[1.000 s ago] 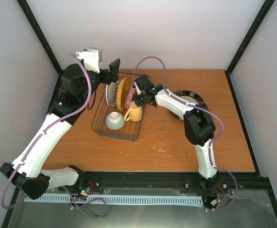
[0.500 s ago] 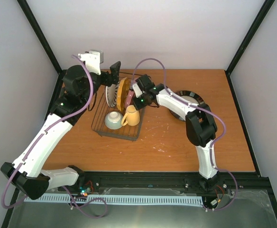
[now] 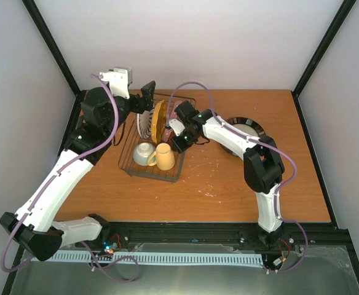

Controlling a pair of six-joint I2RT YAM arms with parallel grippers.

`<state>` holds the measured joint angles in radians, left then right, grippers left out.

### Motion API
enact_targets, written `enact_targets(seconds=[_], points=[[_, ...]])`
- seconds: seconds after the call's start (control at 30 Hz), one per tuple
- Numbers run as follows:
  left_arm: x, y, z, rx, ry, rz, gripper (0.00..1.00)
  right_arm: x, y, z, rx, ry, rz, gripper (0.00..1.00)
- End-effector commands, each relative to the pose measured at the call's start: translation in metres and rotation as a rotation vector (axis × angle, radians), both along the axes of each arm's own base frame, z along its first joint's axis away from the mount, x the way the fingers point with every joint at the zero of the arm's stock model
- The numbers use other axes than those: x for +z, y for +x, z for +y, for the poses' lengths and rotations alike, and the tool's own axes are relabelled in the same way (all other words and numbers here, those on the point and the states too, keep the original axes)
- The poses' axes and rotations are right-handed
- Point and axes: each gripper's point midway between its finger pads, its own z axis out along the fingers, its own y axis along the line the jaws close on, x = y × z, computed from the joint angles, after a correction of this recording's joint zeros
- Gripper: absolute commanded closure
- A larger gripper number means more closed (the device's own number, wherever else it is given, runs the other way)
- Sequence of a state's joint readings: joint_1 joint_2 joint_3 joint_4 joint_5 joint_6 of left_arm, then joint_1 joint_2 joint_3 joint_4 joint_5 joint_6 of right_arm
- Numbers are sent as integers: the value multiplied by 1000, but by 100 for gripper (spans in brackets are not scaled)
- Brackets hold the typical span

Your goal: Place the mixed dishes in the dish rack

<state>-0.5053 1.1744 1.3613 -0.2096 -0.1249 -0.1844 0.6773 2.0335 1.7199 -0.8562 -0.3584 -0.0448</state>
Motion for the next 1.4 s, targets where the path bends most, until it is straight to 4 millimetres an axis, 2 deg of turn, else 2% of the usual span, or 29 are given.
enact_targets(seconds=[0.0, 0.2, 0.3, 0.5, 0.67, 0.77, 0.83, 0.9, 0.93, 1.0, 1.1, 1.17, 1.27, 1.37], points=[[14, -8, 4, -11, -54, -29, 12, 23, -32, 13, 90, 67, 26, 97], [10, -12, 5, -14, -59, -18, 12, 30, -51, 24, 135, 102, 59, 97], [8, -13, 4, -20, -59, -9, 12, 37, -53, 20, 128, 81, 46, 97], [8, -15, 6, -21, -60, -1, 12, 67, -55, -2, 72, 24, -6, 93], [10, -15, 5, -21, -55, -3, 12, 100, -59, -22, 16, 13, -75, 90], [10, -14, 2, -34, -49, -1, 10, 122, -47, -40, -92, -1, -182, 86], [9, -12, -1, -47, -35, 5, 8, 138, -33, -61, -206, 11, -251, 72], [5, -10, -9, -77, -16, 20, 8, 148, -16, -92, -349, 54, -276, 68], [2, -7, -13, -97, -4, 32, 8, 149, -6, -113, -441, 79, -276, 62], [-5, -3, -25, -142, 22, 56, 8, 150, 10, -162, -633, 148, -261, 59], [-13, 3, -38, -192, 44, 82, 8, 134, 22, -246, -907, 219, -218, 53], [-16, 6, -43, -214, 47, 85, 9, 117, 21, -287, -1023, 202, -203, 50], [-20, 12, -50, -229, 55, 86, 9, 82, 18, -322, -1114, 139, -121, 50], [-23, 16, -54, -242, 67, 92, 9, 55, 20, -334, -1155, 111, -49, 49]])
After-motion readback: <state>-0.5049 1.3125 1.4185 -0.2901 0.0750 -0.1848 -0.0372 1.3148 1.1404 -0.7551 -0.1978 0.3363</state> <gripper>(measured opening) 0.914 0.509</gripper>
